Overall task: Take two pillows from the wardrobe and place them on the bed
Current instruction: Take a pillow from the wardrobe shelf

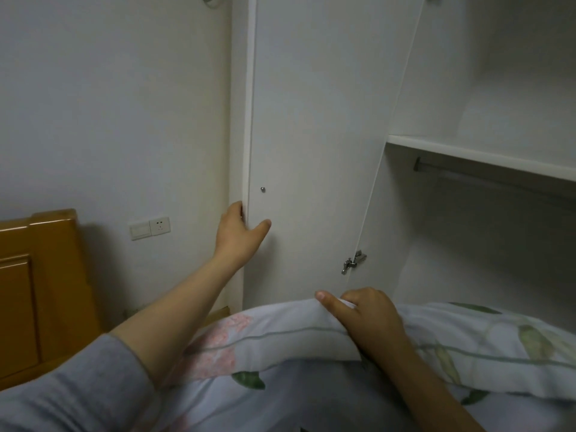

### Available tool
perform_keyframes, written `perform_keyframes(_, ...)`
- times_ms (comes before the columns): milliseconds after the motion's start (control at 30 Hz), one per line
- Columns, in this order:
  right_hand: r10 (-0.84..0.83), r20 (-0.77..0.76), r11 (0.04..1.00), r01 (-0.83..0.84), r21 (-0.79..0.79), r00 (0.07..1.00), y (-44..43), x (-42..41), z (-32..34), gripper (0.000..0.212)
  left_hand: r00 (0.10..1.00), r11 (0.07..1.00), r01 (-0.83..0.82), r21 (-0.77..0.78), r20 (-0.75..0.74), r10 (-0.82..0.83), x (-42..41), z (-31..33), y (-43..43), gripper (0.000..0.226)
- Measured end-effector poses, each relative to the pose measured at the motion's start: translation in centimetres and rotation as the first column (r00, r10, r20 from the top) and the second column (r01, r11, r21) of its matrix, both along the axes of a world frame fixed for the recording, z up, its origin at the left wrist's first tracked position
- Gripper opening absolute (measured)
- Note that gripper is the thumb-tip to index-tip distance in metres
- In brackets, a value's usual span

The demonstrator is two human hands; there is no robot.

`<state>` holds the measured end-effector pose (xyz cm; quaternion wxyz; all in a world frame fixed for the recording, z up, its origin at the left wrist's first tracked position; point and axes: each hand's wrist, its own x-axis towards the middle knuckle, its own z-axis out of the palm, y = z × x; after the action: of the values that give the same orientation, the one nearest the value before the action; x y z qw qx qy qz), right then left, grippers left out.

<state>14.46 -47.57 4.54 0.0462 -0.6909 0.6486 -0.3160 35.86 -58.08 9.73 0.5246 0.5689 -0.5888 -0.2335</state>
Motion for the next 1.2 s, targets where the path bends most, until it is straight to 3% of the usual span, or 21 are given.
perform_keyframes(400, -0.073, -0.009, 0.996, 0.074, 0.040, 0.997, 1.6, -2.3, -1.0, 0.067, 1.000, 0.989, 0.003, -0.147, -0.017, -0.005, -1.4, -1.2, 1.4, 0.012)
perform_keyframes(1000, -0.137, 0.001, 0.983, 0.136, 0.125, 0.991, 6.9, -9.6, -2.7, 0.067, 0.997, 0.985, 0.060, -0.159, -0.034, -0.066, -11.2, -2.2, 9.7, 0.019)
perform_keyframes(1200, -0.181, 0.001, 0.973, 0.179, 0.149, 0.983, 8.7, -12.9, -3.1, 0.066, 0.969, 0.961, 0.243, -0.133, -0.020, -0.248, -15.4, -1.8, 11.3, 0.032)
